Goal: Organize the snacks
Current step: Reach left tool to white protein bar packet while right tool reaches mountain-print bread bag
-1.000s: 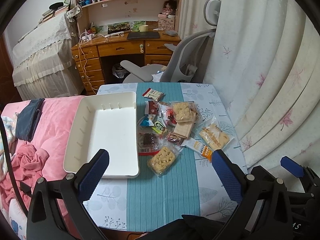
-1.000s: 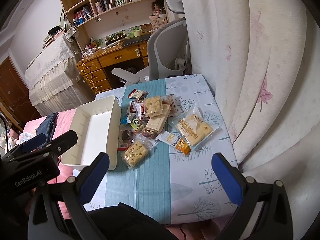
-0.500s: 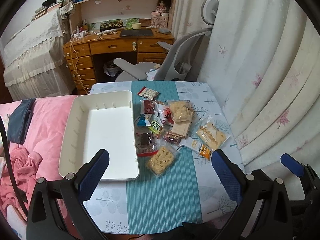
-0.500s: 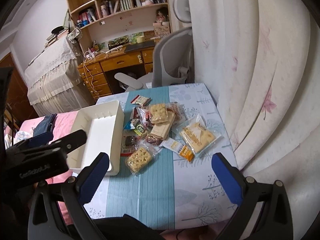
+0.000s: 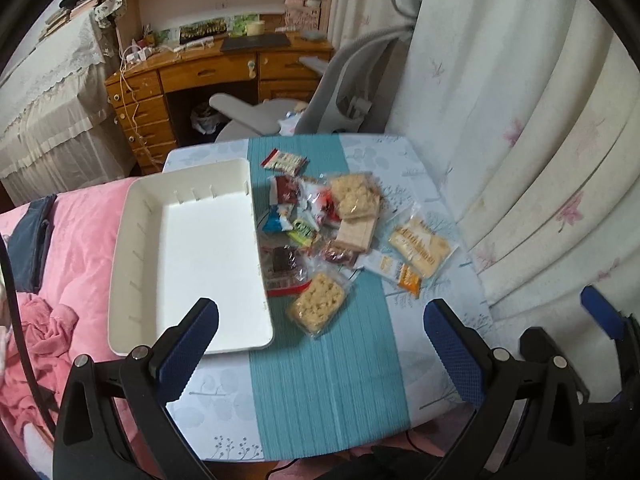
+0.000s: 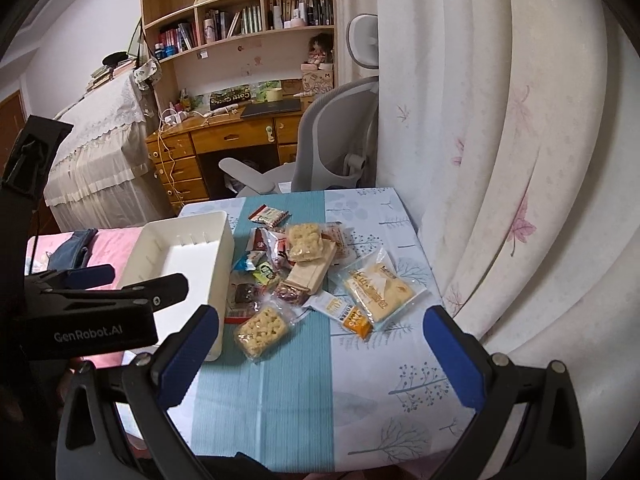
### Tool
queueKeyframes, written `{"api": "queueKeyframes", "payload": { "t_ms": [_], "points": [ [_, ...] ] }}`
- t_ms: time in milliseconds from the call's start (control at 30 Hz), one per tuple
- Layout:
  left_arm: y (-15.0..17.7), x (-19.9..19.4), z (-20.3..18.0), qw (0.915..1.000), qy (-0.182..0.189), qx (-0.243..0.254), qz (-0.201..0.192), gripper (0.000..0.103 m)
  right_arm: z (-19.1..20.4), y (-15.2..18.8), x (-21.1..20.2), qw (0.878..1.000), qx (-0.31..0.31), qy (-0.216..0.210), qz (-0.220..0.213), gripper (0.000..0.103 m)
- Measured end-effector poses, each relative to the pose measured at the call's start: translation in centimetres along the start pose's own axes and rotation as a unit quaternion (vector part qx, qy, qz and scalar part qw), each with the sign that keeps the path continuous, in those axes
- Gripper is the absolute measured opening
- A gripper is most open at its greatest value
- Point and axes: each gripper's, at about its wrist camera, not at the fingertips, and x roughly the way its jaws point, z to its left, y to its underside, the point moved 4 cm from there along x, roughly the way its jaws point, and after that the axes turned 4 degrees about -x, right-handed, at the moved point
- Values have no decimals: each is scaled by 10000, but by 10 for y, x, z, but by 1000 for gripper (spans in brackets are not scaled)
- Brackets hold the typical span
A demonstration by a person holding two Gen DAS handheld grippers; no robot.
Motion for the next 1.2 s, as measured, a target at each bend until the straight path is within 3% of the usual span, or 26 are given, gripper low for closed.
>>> {"api": "queueKeyframes", "payload": {
  "t_ms": [167, 333, 633, 1200],
  "points": [
    [3, 21, -3, 9989, -156, -144, 428, 102, -8, 0, 10, 9999, -137, 23, 55, 103],
    [0, 38, -9, 9966, -179, -520, 619, 102, -23, -6, 26, 9991, -410, -34, 43, 103],
    [1, 86, -30, 9847, -453, -1086, 1288, 102, -61, -13, 69, 9965, -786, -285, 95, 103],
    [-22, 194, -78, 9660, -898, -1705, 1723, 101, -104, 16, 190, 9831, -1562, -837, 466, 103]
  ]
}}
